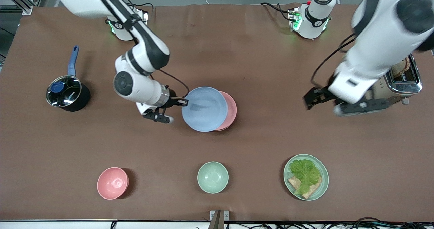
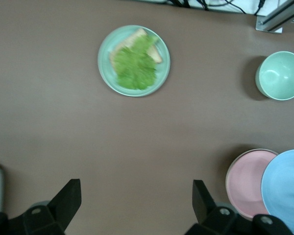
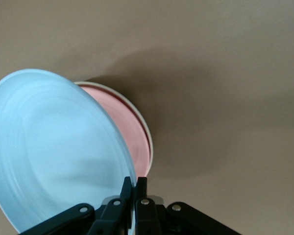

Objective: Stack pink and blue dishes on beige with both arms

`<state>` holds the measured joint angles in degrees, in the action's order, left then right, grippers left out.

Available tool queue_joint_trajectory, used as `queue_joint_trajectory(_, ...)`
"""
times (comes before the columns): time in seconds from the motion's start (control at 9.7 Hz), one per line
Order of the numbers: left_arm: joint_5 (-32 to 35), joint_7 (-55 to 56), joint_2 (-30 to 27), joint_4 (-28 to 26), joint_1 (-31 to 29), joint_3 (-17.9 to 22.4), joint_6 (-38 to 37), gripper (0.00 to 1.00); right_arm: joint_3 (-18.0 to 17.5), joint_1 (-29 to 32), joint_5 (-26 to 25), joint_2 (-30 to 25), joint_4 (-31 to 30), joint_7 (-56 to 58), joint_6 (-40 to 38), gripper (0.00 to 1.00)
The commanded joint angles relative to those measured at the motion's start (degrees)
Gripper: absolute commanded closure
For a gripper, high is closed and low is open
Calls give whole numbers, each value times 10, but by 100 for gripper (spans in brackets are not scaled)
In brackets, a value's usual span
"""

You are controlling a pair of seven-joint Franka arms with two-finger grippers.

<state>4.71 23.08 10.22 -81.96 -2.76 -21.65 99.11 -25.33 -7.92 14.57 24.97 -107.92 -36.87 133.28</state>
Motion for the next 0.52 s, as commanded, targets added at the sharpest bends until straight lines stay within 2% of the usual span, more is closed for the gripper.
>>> queue_joint_trajectory(0.0,9,-76,-50,-6,-37,-1,-53,0,-3,-19,-3,21,-19,-14,62,98)
queue_joint_trajectory(0.21,4,-150,-98,-10,-66,0,-120,0,-3,-25,-29,24,-40,-18,79,98)
queue_joint_trajectory(0.31,-4,-177,-107,-19,-67,14,-127,0,-3,-25,-37,24,-65,-18,106,97)
queue_joint_trajectory(0.41,-5,-200,-128,-55,-24,60,-127,0,-3,-31,-37,24,-81,-18,133,97)
